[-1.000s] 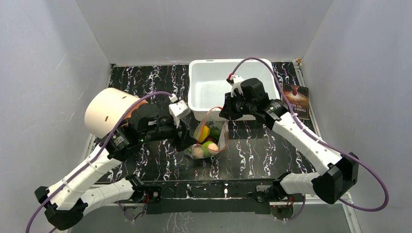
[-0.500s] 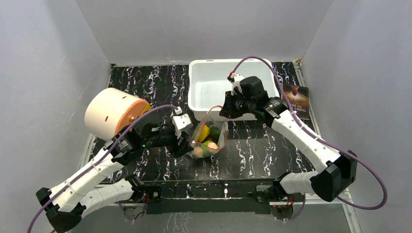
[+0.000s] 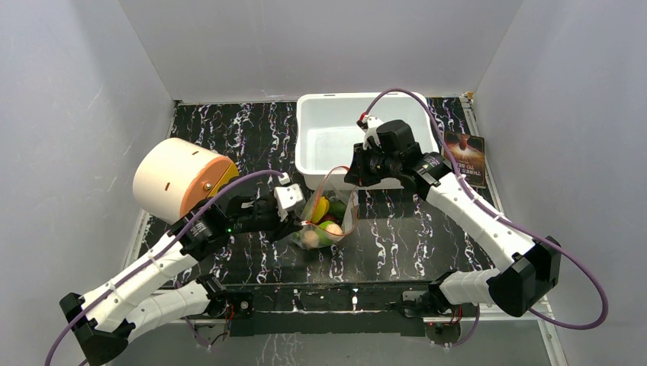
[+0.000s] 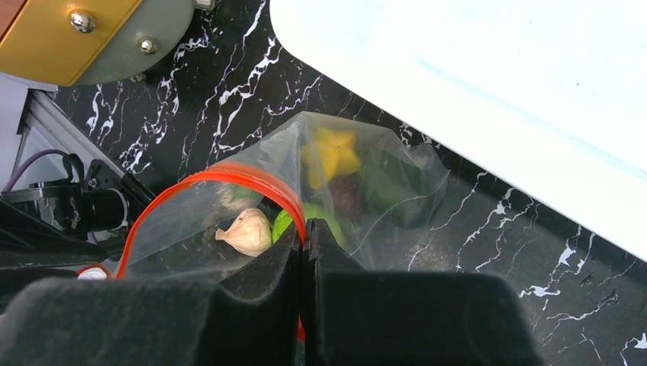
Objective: Place the food in the zip-top bag and seal the zipper
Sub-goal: Zip the zipper food storage bag at the center of the board.
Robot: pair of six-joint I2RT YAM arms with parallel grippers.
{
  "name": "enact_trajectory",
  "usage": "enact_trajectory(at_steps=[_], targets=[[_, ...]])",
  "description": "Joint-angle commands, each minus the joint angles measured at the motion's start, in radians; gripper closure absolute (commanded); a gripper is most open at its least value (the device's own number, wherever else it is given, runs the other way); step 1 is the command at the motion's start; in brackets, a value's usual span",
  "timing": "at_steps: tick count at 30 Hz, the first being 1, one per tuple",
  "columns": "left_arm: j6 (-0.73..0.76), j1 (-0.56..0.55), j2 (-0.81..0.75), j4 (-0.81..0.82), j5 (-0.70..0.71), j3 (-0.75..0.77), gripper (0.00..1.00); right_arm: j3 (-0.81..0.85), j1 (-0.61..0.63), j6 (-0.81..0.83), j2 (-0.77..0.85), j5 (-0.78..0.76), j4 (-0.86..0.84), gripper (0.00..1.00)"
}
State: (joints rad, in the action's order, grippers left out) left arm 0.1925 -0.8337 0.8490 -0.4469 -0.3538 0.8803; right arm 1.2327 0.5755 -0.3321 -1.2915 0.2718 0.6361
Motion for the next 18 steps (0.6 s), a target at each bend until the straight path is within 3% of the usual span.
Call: enact_trajectory(at_steps=[1, 2, 3, 5, 12, 18], targets=[[0.034, 0.000, -0.003, 0.041, -0.031, -0.001, 0.91, 0.016, -0.002, -0.008, 0.035, 0.014, -0.026, 1.00], [0.036, 0.000, -0.002, 0.038, -0.026, 0.004, 0.99, 0.017, -0.003, 0.000, 0.038, 0.016, -0.021, 1.00], [0.036, 0.000, -0.005, 0.035, -0.024, 0.008, 1.00, 0.017, -0.003, 0.013, 0.043, 0.017, -0.013, 1.00], [0.030, -0.001, -0.017, 0.039, -0.024, 0.016, 1.00, 0.023, -0.003, 0.054, 0.049, 0.017, 0.006, 0.96], [-0.065, -0.001, -0.063, 0.070, -0.032, 0.032, 1.00, 0.041, -0.001, 0.213, 0.124, 0.103, -0.008, 0.62], [-0.140, 0.001, -0.154, 0.105, -0.025, -0.031, 1.00, -0.013, -0.001, 0.258, 0.215, 0.208, -0.149, 0.48]])
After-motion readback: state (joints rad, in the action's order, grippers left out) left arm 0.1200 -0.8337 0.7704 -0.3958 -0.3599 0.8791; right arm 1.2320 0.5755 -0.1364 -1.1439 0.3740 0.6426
